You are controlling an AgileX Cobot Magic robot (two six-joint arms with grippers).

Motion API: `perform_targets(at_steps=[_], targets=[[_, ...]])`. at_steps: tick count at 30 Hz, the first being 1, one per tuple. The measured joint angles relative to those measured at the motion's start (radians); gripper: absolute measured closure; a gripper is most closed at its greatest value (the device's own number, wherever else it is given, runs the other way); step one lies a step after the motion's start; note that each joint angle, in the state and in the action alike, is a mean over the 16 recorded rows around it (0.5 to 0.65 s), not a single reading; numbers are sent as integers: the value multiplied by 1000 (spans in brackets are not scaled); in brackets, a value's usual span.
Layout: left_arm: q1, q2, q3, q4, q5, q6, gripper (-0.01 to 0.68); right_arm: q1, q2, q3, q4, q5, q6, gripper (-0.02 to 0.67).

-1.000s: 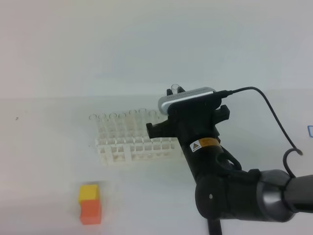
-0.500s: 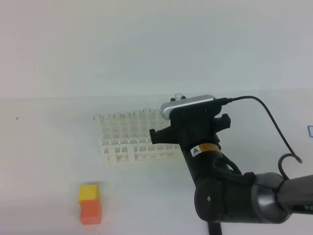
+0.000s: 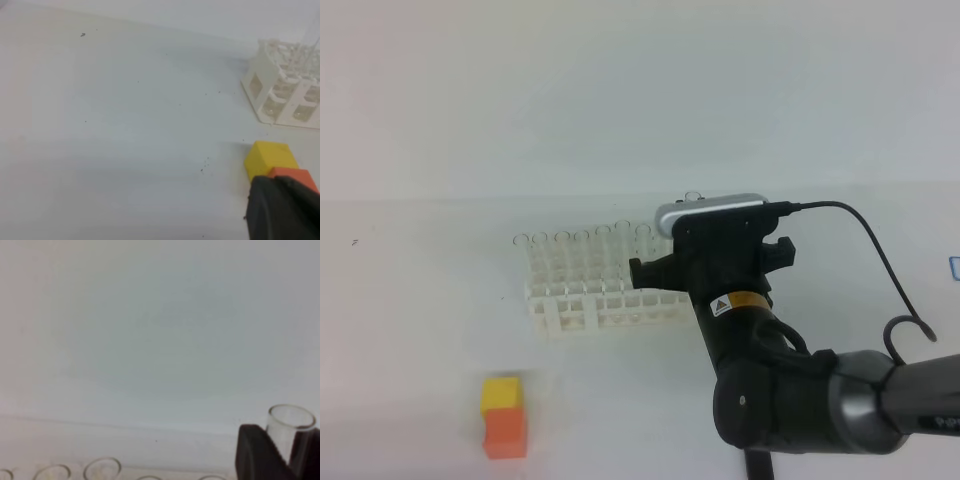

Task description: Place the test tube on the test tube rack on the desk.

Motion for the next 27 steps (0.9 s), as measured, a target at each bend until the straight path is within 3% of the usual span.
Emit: perform_targets(at_steps=[27], targets=[[0,0,0,0,-1,0,674,0,67,-9,3,-10,1,521]])
